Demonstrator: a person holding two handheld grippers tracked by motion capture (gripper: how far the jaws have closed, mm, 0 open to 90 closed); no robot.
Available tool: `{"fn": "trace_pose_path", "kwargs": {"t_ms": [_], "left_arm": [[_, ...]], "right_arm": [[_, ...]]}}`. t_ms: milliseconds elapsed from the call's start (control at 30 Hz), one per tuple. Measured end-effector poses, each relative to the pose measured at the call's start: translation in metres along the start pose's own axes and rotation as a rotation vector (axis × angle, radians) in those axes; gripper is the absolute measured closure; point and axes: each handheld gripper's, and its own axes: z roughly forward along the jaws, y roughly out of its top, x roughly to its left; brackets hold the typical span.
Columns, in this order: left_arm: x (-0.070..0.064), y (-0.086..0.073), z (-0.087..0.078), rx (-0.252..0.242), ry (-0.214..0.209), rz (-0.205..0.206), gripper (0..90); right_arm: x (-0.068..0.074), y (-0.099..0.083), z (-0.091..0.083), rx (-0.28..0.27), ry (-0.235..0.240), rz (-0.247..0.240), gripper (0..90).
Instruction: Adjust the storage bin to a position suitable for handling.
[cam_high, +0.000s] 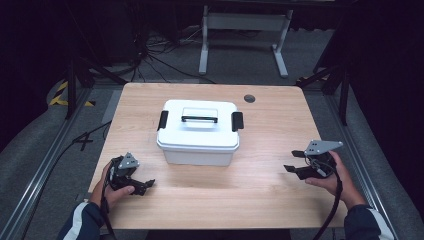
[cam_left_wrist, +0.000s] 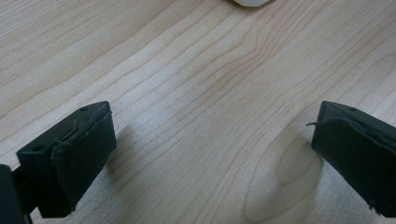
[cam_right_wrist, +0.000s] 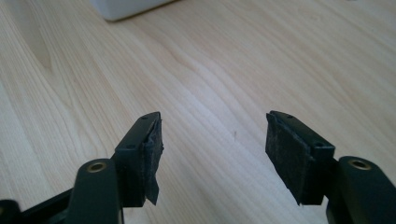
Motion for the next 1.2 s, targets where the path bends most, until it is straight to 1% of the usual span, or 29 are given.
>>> {"fn": "trace_pose_path", "kwargs": {"t_ms": [67,133,167,233,300,333,400,433,567,667,700,733,767,867,967,1000,1067,1200], "left_arm": [[0.0,0.0,0.0,0.0,-0.001,0.0,0.3],[0.0,0.0,0.0,0.001,0.0,0.002,0.3],[0.0,0.0,0.0,0.001,0.0,0.0,0.3],[0.0,0.0,0.0,0.0,0.0,0.0,0.3],[0.0,0.0,0.0,0.001,0.0,0.003,0.3],[0.0,0.0,0.0,0.0,0.0,0.0,0.3],[0.0,0.0,0.0,0.001,0.0,0.003,0.3],[0.0,0.0,0.0,0.0,0.0,0.001,0.2],[0.0,0.0,0.0,0.0,0.0,0.001,0.3],[0.0,0.0,0.0,0.0,0.0,0.003,0.2],[0.0,0.0,0.0,0.0,0.0,0.003,0.3],[0.0,0.0,0.0,0.001,0.0,0.0,0.3],[0.0,0.0,0.0,0.001,0.0,0.002,0.3],[0.0,0.0,0.0,0.001,0.0,0.0,0.2],[0.0,0.0,0.0,-0.001,0.0,0.001,0.3],[0.0,0.0,0.0,0.001,0.0,0.002,0.3],[0.0,0.0,0.0,0.001,0.0,0.0,0.3],[0.0,0.0,0.0,0.0,0.0,0.0,0.2]], "right_arm": [[-0.001,0.003,-0.002,-0.002,0.0,-0.002,37.1],[-0.004,0.011,-0.004,-0.003,-0.004,-0.016,37.0],[-0.006,0.019,-0.007,0.002,-0.01,-0.023,36.9],[-0.007,0.022,-0.008,0.0,-0.014,-0.029,36.8],[-0.009,0.031,-0.011,-0.002,-0.014,-0.04,36.7],[-0.009,0.041,-0.013,-0.002,-0.016,-0.06,36.6],[-0.009,0.044,-0.013,-0.004,-0.016,-0.065,36.6],[-0.009,0.055,-0.014,-0.003,-0.02,-0.085,36.3],[-0.009,0.072,-0.015,0.01,-0.023,-0.109,36.4],[-0.008,0.086,-0.017,0.017,-0.013,-0.136,36.6],[-0.008,0.086,-0.017,0.017,-0.013,-0.136,36.6],[-0.006,0.096,-0.018,0.022,-0.013,-0.157,36.7],[-0.006,0.101,-0.018,0.021,-0.017,-0.173,36.6],[-0.004,0.115,-0.017,0.022,-0.008,-0.199,36.7],[-0.003,0.124,-0.016,0.024,-0.004,-0.213,36.7],[-0.001,0.134,-0.013,0.036,0.0,-0.23,36.8],[-0.001,0.137,-0.012,0.039,0.0,-0.236,36.9],[0.001,0.149,-0.006,0.05,0.013,-0.26,37.2]]}}
